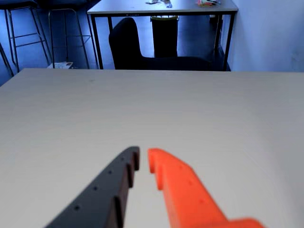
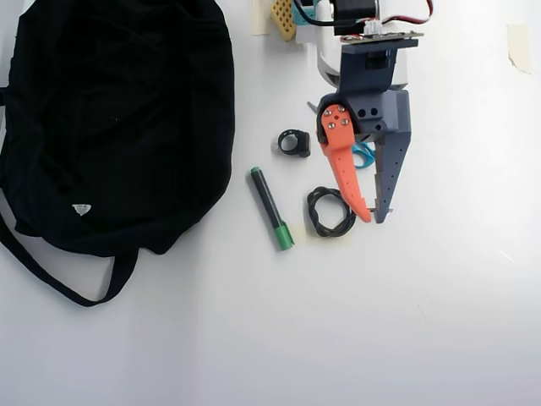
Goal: Put the cable into the black bag
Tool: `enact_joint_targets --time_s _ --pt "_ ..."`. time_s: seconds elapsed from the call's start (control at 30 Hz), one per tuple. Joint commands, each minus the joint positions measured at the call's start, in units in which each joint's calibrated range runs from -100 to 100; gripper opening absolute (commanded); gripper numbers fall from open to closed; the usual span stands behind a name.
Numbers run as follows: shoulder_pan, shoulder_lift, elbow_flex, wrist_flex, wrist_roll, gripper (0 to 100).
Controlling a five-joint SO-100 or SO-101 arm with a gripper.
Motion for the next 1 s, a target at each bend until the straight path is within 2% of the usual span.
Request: enact_joint_targets --time_s 0.0,0.53,0.67,0.97 --pt "2.0 0.4 -3.4 -3.2 0.3 2" --pt "3.2 0.2 -2.6 -4.2 0.3 2" --pt "5.5 -0.2 -2.6 -7.3 0.3 2" --pt "3.1 -0.3 -2.6 -6.8 0.3 2"
